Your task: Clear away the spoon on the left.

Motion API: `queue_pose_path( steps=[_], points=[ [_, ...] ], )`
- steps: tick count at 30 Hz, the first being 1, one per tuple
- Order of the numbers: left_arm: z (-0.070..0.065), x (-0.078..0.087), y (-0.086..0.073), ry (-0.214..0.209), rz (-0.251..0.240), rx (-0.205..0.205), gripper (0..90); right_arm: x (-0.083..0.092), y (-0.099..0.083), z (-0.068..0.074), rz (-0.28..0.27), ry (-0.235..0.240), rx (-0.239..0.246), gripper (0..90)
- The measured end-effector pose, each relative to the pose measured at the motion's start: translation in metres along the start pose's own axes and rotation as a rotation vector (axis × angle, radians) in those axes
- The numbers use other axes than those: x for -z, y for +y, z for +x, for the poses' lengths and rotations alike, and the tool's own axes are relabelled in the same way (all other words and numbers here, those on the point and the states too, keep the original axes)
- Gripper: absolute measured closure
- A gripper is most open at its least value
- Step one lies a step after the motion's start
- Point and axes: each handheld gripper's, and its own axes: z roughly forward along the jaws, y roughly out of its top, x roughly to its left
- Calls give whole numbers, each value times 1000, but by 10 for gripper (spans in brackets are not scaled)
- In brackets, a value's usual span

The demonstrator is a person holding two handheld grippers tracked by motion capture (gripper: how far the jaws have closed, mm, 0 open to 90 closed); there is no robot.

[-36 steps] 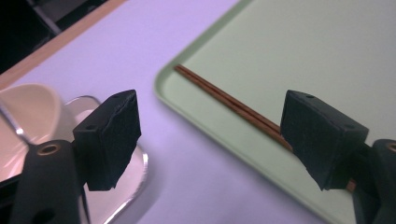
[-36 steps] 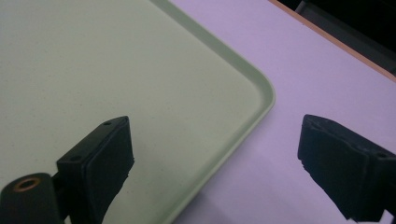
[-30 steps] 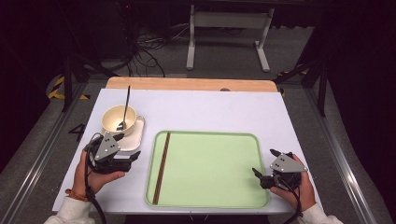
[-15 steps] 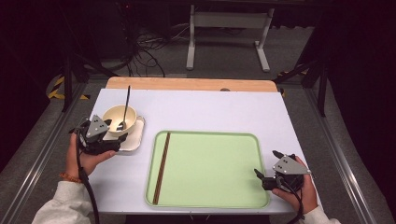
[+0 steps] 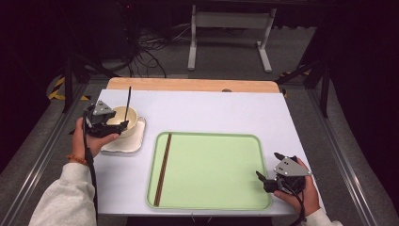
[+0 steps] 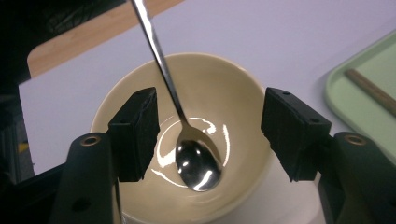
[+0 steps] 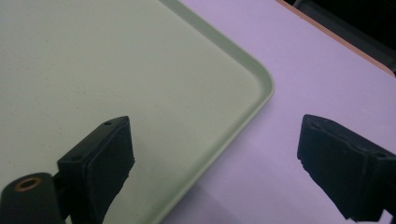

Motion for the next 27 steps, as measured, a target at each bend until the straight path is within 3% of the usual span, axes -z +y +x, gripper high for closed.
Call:
queue_pose_path(
  steps=[3,6,9,12,14,20,22,25,27],
  points=[
    [7,-13,4,4,61,16,472,0,0,0,1,-3,-1,112],
    [12,-22,7,-1,88,53,473,1,-1,0,2,-3,-2,112],
    [15,-33,12,13,139,61,473,0,-1,0,4,3,1,111],
    [17,-42,16,36,173,49,464,0,-1,1,6,4,7,111],
    [17,-50,18,78,227,37,462,-1,-1,1,6,4,6,111],
    [16,-65,19,80,268,34,520,1,-4,1,14,1,6,111],
    [16,-66,19,87,267,29,579,2,-5,1,13,-1,3,111],
    [16,-66,19,90,270,21,764,3,-6,1,18,-3,0,111],
    [16,-65,19,77,253,26,822,3,-6,1,18,-1,1,111]
  ],
)
